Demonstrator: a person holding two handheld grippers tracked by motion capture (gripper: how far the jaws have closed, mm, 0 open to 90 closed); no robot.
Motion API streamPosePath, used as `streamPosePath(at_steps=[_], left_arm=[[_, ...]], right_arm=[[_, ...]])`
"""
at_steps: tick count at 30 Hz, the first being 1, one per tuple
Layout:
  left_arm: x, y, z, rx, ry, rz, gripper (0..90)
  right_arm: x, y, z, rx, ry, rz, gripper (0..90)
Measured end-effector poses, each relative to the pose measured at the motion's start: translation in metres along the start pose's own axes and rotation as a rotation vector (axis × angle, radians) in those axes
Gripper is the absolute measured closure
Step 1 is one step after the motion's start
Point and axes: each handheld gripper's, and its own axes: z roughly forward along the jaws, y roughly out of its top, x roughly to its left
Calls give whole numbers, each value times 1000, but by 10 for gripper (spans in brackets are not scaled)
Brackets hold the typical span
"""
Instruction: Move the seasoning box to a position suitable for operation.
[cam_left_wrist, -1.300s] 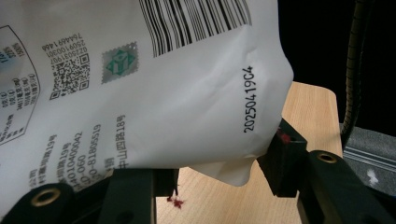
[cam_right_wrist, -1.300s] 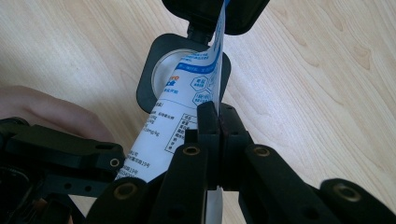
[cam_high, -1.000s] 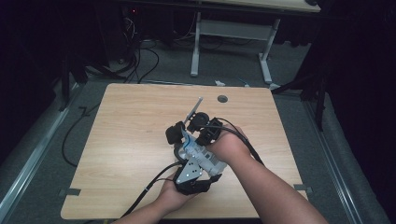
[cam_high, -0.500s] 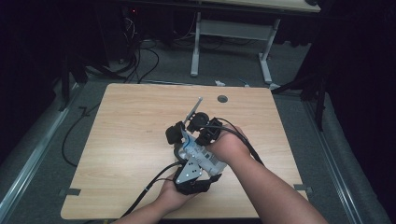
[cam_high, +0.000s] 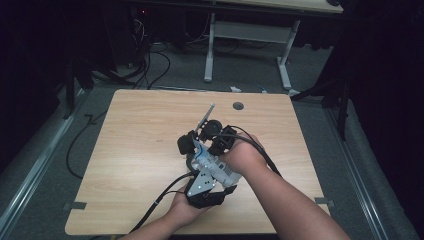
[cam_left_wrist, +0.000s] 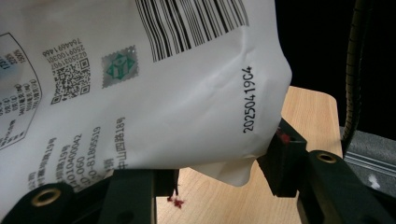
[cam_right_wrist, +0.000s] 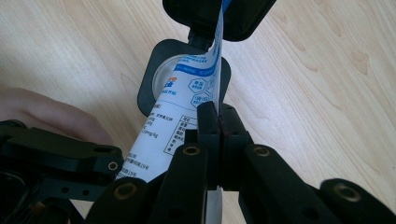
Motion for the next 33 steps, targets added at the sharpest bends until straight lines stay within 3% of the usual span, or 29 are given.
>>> streamPosePath(at_steps=[33], left_arm=[[-1, -2, 0, 10, 1, 9, 544]], right_arm=[[0, -1, 2, -4, 4, -2, 897]])
